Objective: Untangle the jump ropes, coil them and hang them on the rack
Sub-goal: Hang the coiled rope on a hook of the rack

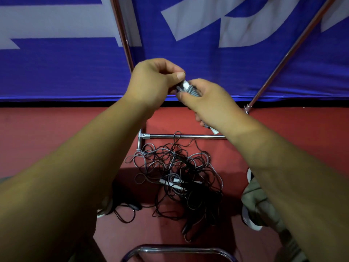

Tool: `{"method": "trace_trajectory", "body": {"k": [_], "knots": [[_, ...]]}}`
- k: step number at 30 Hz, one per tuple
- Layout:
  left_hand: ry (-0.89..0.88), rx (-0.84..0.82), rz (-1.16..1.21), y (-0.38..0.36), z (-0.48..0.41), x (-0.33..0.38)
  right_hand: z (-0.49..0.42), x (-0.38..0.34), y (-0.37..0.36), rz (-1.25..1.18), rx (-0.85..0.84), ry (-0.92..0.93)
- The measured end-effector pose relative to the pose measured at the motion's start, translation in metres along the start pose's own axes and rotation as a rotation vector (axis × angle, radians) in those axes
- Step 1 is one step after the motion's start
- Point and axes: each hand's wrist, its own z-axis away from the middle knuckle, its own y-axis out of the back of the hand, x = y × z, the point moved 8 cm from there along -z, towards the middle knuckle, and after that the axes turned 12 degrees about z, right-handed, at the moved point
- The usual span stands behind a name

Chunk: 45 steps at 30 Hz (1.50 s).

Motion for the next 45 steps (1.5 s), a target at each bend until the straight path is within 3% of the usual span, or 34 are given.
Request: {"method": "trace_trajectory", "body": {"k": [5, 14, 20, 25, 30, 35, 40, 45], "knots": [[-0.163, -0.016, -0.09, -0.001, 0.0, 0.031, -0.005, 0.006, -0.003, 0.049, 0.019, -0.015], [-0.154, -0.051, 0.056, -0.01, 0.009, 0.04, -0.002, 0.005, -0.012, 0.162, -0.08, -0.047], [-0.116, -0.055, 0.04, -0.004, 0.006, 0.043, 0.007, 0.006, -0.032, -0.072, -0.257, -0.121], [0.01, -0.017, 0.01, -0.005, 0.006, 0.029, 0.0, 0.003, -0.001, 0.038, -0.025, -0.069], [0.107, 0.057, 0.061, -0.002, 0.01, 0.014, -0.005, -0.001, 0.016, -0.081, 0.122, 0.009], [0.06, 0.056, 0.007, -0.002, 0.012, 0.021, -0.006, -0.003, 0.019, -0.089, 0.167, -0.006], [-0.105, -0.001, -0.273, 0.001, 0.021, 0.047, 0.005, -0.027, 0.045, 0.042, 0.261, 0.058], [-0.134, -0.041, -0.212, 0.01, 0.048, 0.071, 0.034, -0.056, 0.062, 0.132, 0.292, 0.121]]}}
